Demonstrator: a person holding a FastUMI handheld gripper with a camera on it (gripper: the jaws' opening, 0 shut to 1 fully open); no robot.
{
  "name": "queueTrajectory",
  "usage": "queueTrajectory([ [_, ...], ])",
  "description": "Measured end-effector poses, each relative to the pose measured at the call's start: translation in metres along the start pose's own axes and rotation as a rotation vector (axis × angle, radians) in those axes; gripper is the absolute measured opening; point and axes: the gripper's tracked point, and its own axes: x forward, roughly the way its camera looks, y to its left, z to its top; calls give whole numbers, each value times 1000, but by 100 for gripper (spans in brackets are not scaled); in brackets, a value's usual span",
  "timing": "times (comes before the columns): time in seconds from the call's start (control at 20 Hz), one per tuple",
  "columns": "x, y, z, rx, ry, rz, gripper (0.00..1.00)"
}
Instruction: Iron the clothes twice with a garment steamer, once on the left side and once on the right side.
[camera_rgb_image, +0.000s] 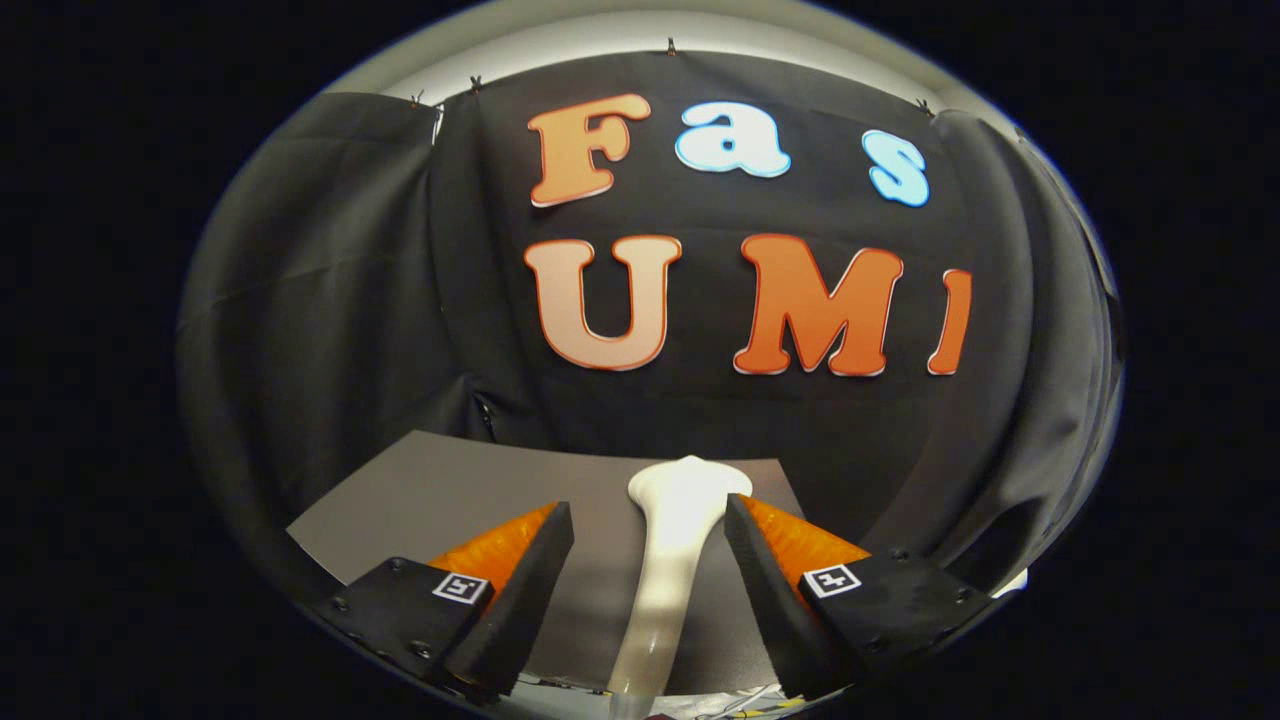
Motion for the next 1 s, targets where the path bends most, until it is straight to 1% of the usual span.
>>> queueTrajectory([
  [0.1,11,-5,-13,11,45,-22,98],
  [0.25,24,-15,-26,-4,81,-66,99],
  [0.4,36,-11,-39,0,121,-58,99],
  [0.75,51,-20,-57,21,168,-100,98],
  [0.9,55,-19,-68,33,213,-86,97],
  [1.0,56,-16,-72,50,230,-54,93],
])
